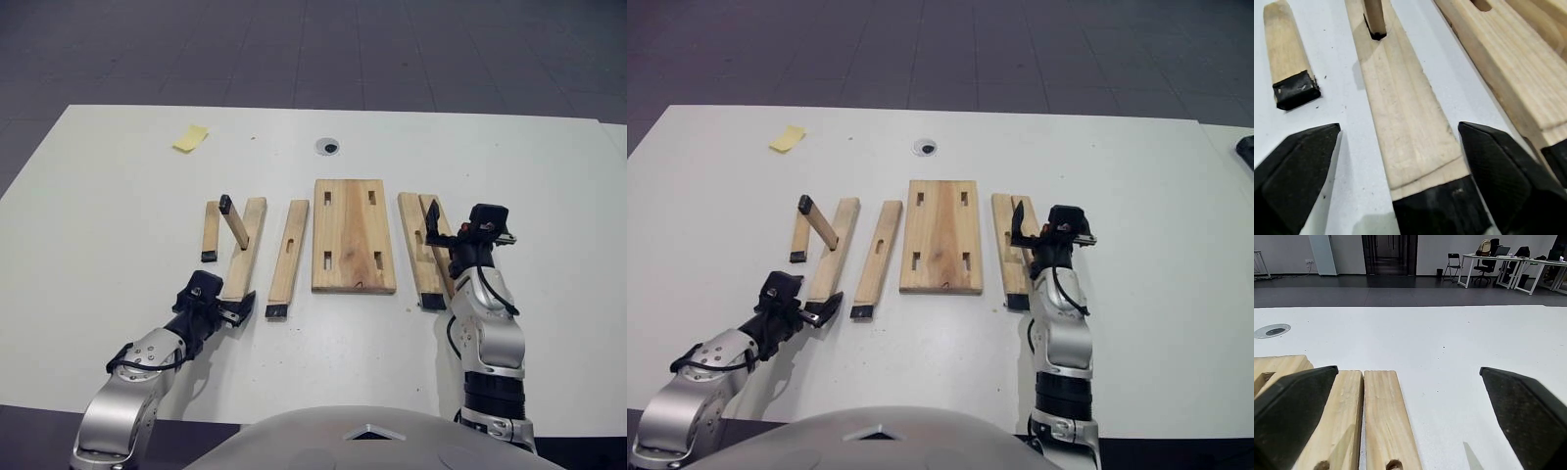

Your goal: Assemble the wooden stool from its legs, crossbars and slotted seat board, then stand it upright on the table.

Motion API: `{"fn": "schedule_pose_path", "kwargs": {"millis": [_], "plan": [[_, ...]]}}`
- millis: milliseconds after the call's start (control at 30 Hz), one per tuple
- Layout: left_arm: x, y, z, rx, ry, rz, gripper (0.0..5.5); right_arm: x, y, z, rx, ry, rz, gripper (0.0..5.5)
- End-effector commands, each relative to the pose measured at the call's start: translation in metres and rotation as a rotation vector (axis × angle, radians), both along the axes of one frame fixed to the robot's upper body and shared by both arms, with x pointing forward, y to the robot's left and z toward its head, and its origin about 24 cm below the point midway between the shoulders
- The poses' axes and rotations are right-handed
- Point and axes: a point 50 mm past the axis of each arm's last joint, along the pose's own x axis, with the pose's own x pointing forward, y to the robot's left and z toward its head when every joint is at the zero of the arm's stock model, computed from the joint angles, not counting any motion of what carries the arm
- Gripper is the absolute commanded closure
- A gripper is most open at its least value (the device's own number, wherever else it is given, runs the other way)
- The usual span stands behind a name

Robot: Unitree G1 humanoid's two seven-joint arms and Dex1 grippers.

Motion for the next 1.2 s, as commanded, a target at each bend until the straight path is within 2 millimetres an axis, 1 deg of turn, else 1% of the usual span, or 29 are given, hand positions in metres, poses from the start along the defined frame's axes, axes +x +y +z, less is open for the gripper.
{"fn": "schedule_pose_path", "kwargs": {"millis": [33,100,167,333,400,433,500,533,600,633,700,733,800,900,967,1000,1067,1200], "plan": [[-0.004,0.003,-0.021,0.012,0.164,0.020,1.73,-0.002,0.001,0.002,0.012,-0.009,-0.008,0.10],[0.000,0.007,-0.022,0.016,0.168,0.059,2.17,-0.001,0.000,0.003,0.012,-0.013,-0.013,0.10],[0.007,0.008,-0.021,0.008,0.152,0.081,2.47,0.000,-0.001,0.005,0.011,-0.018,-0.015,0.10],[0.005,0.007,-0.032,0.015,0.215,0.082,3.35,0.004,-0.001,0.009,0.009,-0.025,-0.007,0.10],[0.008,0.006,-0.034,0.006,0.203,0.100,3.46,0.006,0.000,0.010,0.009,-0.025,0.002,0.10],[0.012,0.004,-0.032,-0.003,0.174,0.105,3.46,0.007,0.000,0.010,0.015,-0.023,0.007,0.10],[0.036,0.000,-0.015,-0.055,0.036,0.125,3.46,0.011,0.002,0.013,0.078,-0.030,0.014,0.10],[0.050,-0.003,-0.002,-0.091,-0.052,0.135,3.46,0.013,0.003,0.016,0.121,-0.041,0.017,0.10],[0.078,-0.005,0.031,-0.162,-0.247,0.154,3.46,0.019,0.003,0.029,0.229,-0.084,0.022,0.10],[0.092,-0.007,0.051,-0.191,-0.350,0.160,3.46,0.023,0.004,0.039,0.315,-0.123,0.032,0.10],[0.108,-0.011,0.084,-0.231,-0.512,0.155,3.46,0.031,0.008,0.063,0.477,-0.206,0.078,0.10],[0.112,-0.015,0.099,-0.239,-0.583,0.128,3.46,0.037,0.014,0.078,0.577,-0.254,0.125,0.10],[0.115,-0.026,0.117,-0.236,-0.674,0.058,3.46,0.047,0.029,0.104,0.728,-0.324,0.237,0.10],[0.115,-0.049,0.128,-0.229,-0.736,-0.105,3.46,0.059,0.056,0.147,0.885,-0.419,0.432,0.10],[0.115,-0.060,0.128,-0.224,-0.745,-0.198,3.46,0.062,0.067,0.169,0.937,-0.466,0.536,0.10],[0.115,-0.065,0.127,-0.219,-0.745,-0.235,3.46,0.063,0.070,0.176,0.959,-0.478,0.576,0.10],[0.114,-0.073,0.126,-0.225,-0.748,-0.301,3.46,0.066,0.074,0.183,0.989,-0.480,0.623,0.10],[0.110,-0.083,0.128,-0.219,-0.757,-0.396,3.46,0.076,0.076,0.178,1.045,-0.430,0.640,0.10]]}}
